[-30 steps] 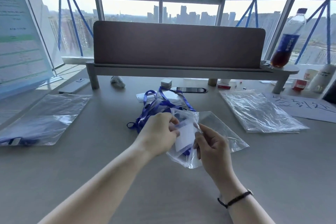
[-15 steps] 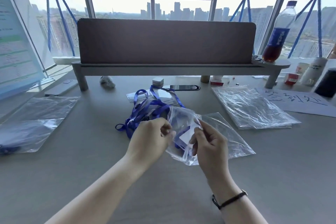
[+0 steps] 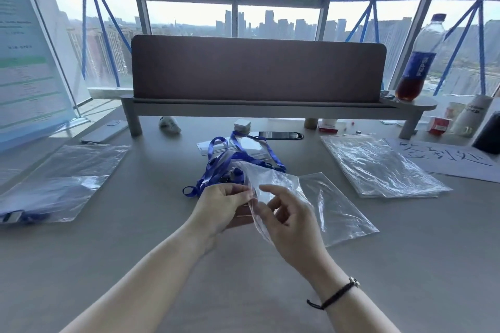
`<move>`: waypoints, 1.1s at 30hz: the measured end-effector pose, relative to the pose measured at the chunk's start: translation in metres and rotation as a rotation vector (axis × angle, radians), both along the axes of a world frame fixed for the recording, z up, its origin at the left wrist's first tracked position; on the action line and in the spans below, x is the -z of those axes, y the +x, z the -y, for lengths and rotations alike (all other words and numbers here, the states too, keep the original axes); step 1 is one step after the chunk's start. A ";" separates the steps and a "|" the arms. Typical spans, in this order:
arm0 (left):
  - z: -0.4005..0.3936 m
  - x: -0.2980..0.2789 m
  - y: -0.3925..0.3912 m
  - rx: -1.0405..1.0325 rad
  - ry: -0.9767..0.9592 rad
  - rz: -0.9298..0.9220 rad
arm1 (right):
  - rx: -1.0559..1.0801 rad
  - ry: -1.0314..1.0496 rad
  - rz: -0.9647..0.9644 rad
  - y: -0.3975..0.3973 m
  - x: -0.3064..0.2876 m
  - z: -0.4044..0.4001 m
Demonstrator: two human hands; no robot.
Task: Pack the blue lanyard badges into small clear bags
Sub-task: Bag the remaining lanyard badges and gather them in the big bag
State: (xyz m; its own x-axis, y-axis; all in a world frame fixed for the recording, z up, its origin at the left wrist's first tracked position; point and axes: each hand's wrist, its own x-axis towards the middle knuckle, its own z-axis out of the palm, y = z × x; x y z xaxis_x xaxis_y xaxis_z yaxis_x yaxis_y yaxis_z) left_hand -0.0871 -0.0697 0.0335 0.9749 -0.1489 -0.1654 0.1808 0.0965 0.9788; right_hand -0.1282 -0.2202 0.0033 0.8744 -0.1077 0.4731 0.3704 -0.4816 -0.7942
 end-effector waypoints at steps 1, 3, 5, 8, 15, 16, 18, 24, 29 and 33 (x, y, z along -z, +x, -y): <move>0.000 -0.004 0.000 0.005 -0.021 -0.005 | -0.012 -0.024 -0.007 0.000 -0.001 -0.002; -0.001 -0.012 -0.003 0.020 -0.070 -0.018 | -0.024 -0.035 -0.013 0.001 -0.002 -0.005; -0.002 -0.020 -0.005 0.046 -0.131 -0.036 | -0.012 -0.067 0.000 0.001 -0.003 -0.006; -0.005 -0.030 -0.009 0.099 -0.146 -0.015 | -0.023 -0.154 0.027 -0.004 -0.006 -0.009; -0.016 -0.053 -0.001 0.021 0.276 0.386 | 0.047 -0.181 0.157 -0.003 -0.047 -0.005; -0.019 -0.062 0.000 0.059 0.364 0.468 | 0.098 -0.146 0.178 0.000 -0.059 -0.002; -0.026 -0.083 0.002 0.145 0.524 0.622 | 0.132 -0.063 0.174 0.010 -0.085 0.006; -0.038 -0.158 -0.004 0.189 0.806 0.910 | -0.290 0.275 -0.006 0.019 -0.159 0.018; -0.044 -0.190 -0.009 0.191 0.799 0.931 | -0.373 0.378 0.003 0.009 -0.187 0.013; -0.041 -0.192 -0.016 0.263 0.652 0.911 | -0.331 0.322 0.017 0.005 -0.191 0.003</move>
